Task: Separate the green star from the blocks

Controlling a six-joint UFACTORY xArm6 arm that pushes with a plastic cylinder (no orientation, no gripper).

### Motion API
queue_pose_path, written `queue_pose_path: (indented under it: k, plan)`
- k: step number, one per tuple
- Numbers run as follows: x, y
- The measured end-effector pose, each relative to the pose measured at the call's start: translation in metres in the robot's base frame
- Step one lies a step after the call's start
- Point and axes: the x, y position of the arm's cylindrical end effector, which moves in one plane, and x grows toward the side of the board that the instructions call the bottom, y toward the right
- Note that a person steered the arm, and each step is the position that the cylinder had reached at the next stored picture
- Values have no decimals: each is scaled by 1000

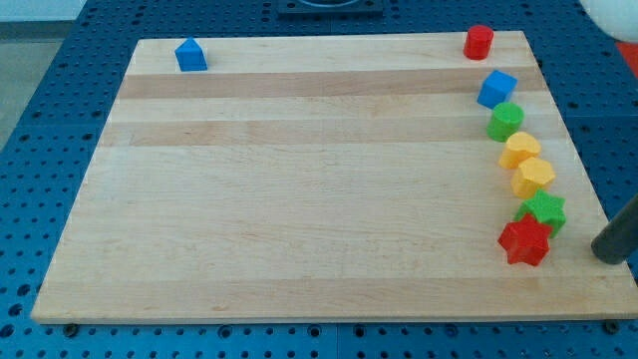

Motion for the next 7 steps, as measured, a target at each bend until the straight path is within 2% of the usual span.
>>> queue_pose_path:
  k: [2, 5, 7]
  plan:
    - [-17, -3]
    - [-26, -60]
    - [-50, -90]
